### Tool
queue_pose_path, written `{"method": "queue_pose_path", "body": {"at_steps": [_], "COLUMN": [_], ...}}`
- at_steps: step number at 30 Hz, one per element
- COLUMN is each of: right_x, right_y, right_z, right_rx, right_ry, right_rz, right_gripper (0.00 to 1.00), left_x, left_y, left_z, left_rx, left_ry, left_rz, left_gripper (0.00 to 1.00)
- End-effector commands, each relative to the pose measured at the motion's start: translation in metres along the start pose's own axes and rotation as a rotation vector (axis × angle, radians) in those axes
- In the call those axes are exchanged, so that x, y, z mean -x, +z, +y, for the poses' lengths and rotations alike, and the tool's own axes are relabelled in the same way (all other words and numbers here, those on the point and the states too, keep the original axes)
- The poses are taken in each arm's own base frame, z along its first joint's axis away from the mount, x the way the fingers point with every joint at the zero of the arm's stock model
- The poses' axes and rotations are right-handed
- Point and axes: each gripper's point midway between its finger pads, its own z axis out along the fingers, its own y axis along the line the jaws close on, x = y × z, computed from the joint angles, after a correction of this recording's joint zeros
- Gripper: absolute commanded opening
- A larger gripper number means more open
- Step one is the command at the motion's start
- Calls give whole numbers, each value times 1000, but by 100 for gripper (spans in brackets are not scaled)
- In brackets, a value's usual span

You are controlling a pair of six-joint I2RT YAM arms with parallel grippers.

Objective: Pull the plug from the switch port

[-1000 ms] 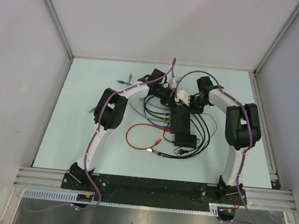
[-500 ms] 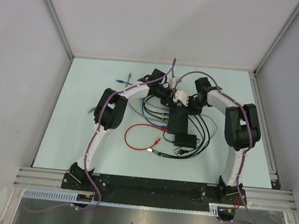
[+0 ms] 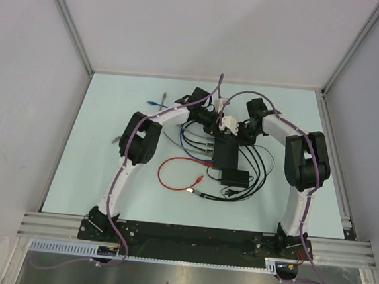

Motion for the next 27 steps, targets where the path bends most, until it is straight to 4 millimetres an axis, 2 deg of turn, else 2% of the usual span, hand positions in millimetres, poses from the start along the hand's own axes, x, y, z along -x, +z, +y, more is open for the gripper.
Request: {"method": "queue_pose_path", "body": {"at_steps": [1, 5, 10, 13, 20, 24, 27], "right_x": [11, 21, 32, 29, 18, 22, 26], "right_y": [18, 18, 20, 27, 27, 26, 29], "right_z": [19, 16, 26, 33, 24, 22, 30], "right_rx": [66, 52, 95, 120, 86, 78, 107], "right_ry": [-6, 24, 119, 107, 1, 13, 48], "right_rz": [-26, -61, -125, -105, -44, -59, -77], "right_gripper": [7, 7, 10, 11, 8, 10, 10], "left_x": [-13, -12, -12, -13, -12, -11, -11], "left_y": [8, 8, 7, 7, 8, 8, 7], "left_z": [16, 16, 15, 15, 15, 15, 16], "left_rx": [43, 41, 39, 43, 42, 40, 43], "left_ry": [-1, 3, 6, 4, 8, 8, 6], "left_rz": [30, 28, 28, 30, 29, 28, 28], "left_gripper": [0, 0, 0, 0, 0, 0, 0]}}
